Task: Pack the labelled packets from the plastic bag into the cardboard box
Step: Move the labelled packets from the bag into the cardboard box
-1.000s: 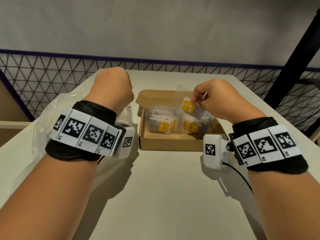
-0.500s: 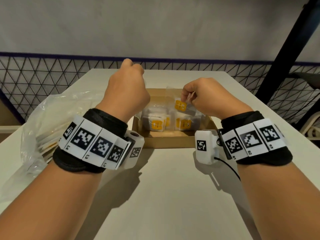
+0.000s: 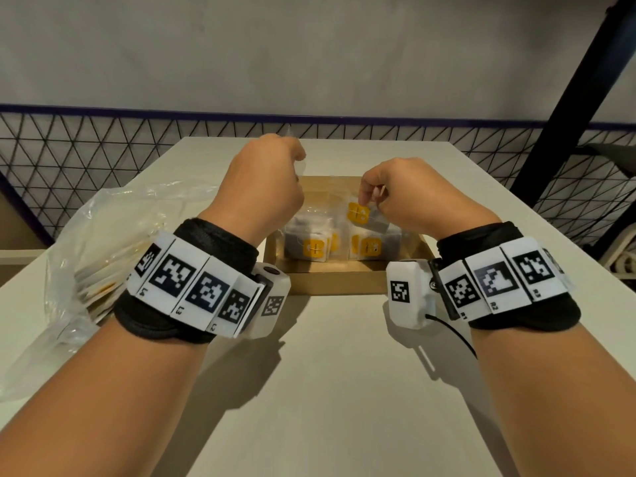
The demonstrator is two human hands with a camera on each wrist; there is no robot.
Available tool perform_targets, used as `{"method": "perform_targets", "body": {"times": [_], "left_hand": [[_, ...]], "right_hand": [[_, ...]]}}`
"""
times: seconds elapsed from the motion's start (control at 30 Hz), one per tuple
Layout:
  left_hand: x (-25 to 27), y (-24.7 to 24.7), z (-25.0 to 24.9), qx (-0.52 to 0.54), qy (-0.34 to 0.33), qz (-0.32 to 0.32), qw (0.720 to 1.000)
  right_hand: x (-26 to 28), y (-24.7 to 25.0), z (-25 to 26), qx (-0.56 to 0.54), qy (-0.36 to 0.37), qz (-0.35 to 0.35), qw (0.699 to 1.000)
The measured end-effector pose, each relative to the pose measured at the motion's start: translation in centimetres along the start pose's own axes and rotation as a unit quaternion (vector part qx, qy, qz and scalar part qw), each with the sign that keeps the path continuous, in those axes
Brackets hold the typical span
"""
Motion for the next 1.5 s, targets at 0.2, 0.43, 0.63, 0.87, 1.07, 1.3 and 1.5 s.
{"method": "perform_targets", "body": {"times": [0.2,0.43,0.63,0.87,1.07,1.3,1.5], "left_hand": [[-0.1,0.4,0.0,0.041,0.011,-0.032,0.999],[-0.4,0.7,0.3,0.064,0.015,-0.039,0.997],[-0.5,0.5,0.4,0.065,0.017,-0.028,0.997],[-0.7,0.6,0.6,0.091,0.031,-0.020,0.995],[-0.7,0.8,0.8,0.159,0.058,0.011,0.986],[-0.5,0.6,0.4,0.218,0.064,0.057,0.972],[-0.3,0.6,0.0,0.268,0.068,0.076,0.958]], "right_hand": [[0.2,0.5,-0.8,0.001,-0.008,0.039,0.999],[0.3,1.1,-1.1,0.017,-0.039,0.054,0.998],[0.6,0.1,-1.1,0.049,-0.054,0.122,0.990],[0.4,-1.1,-1.9,0.079,-0.073,0.184,0.977],[0.5,-1.4,-1.5,0.099,-0.084,0.208,0.970],[-0.1,-0.2,-1.1,-0.035,-0.057,0.050,0.997],[-0.3,-0.7,0.1,-0.141,-0.008,0.017,0.990]]}}
Point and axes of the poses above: each hand's wrist, its own x-axis away from the middle knuckle, its own y-axis out of the back of the hand, z = x × y, the point moved 2 cm from there along -x, towards the middle knuckle, and after that the axes turned 6 degrees about -z, right-handed, at the moved point
